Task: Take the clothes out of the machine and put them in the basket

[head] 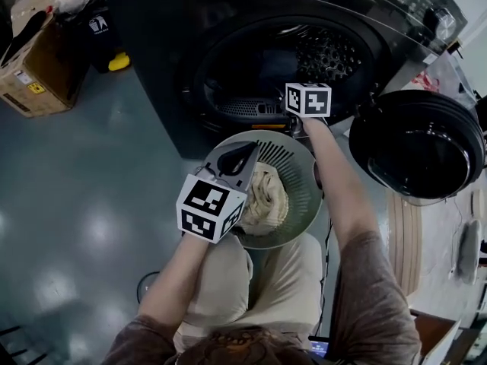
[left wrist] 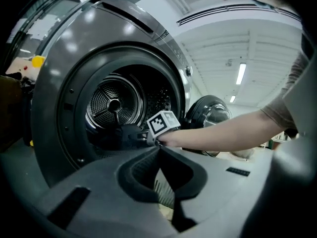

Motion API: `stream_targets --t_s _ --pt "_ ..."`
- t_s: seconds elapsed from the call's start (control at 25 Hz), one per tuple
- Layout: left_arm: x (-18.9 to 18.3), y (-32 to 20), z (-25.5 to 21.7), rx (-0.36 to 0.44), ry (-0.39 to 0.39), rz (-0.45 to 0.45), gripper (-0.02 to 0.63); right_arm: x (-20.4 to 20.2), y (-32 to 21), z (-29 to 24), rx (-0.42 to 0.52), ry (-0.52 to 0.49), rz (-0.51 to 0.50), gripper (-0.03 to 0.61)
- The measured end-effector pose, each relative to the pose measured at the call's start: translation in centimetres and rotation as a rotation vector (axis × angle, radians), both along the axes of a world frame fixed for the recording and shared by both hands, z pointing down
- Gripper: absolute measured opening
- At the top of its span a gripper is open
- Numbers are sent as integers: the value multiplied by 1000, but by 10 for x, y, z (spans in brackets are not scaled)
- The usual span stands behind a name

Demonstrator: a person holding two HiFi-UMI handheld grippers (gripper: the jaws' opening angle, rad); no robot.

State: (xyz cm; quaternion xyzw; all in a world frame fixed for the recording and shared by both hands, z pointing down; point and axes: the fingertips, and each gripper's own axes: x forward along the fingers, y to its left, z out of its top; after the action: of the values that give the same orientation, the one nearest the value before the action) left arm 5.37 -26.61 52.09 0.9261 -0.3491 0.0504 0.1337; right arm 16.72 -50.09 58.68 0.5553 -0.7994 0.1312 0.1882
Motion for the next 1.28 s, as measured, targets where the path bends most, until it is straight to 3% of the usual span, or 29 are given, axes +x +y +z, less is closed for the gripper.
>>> stream_targets --t_s 0.64,0.8,1.04,1.28 --pt "12 -14 16 -42 11 69 6 -18 -36 32 -96 254 -70 385" --pt "17 -11 16 -39 8 95 6 -16 -37 37 -114 293 -64 316" --pt "15 -12 18 -51 19 95 6 -17 -37 44 -96 430 -81 199" --pt "16 -11 16 -58 29 97 6 -15 -37 41 -74 469 -80 73"
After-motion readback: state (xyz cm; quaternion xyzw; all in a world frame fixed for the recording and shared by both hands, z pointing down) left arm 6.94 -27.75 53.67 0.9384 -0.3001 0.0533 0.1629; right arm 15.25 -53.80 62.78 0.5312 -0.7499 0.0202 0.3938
